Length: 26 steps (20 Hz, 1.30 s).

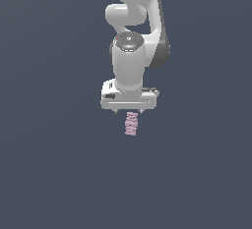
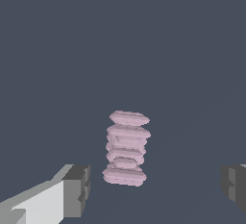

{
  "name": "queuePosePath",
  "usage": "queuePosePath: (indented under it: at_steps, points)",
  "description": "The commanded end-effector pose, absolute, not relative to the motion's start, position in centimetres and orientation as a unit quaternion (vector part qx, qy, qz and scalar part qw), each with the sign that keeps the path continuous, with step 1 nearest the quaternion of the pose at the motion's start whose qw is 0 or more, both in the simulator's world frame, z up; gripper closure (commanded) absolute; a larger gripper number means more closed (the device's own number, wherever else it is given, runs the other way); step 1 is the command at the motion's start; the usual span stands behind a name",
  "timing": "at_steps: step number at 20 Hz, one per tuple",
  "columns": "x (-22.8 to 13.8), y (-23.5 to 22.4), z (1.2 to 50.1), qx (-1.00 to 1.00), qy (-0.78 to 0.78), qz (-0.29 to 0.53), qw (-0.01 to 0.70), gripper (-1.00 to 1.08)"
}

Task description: Pick up the object and move it to a goal position.

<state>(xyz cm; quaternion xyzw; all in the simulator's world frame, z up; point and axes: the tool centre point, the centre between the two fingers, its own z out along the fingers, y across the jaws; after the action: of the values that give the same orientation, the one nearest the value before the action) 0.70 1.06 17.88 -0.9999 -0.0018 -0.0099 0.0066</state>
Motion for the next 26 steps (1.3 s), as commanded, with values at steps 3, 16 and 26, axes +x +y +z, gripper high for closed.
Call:
queuePosePath:
  at_steps: [3, 16, 26]
  points:
    - [0.7, 1.2, 17.8, -1.000, -0.004, -0.010, 0.007, -0.92]
    - [0.4, 2.7, 17.1, -1.000, -0.026, -0.006, 0.008, -0.92]
    - [-0.6, 2.7, 13.6, -1.000, 0.027, -0.001, 0.003, -0.92]
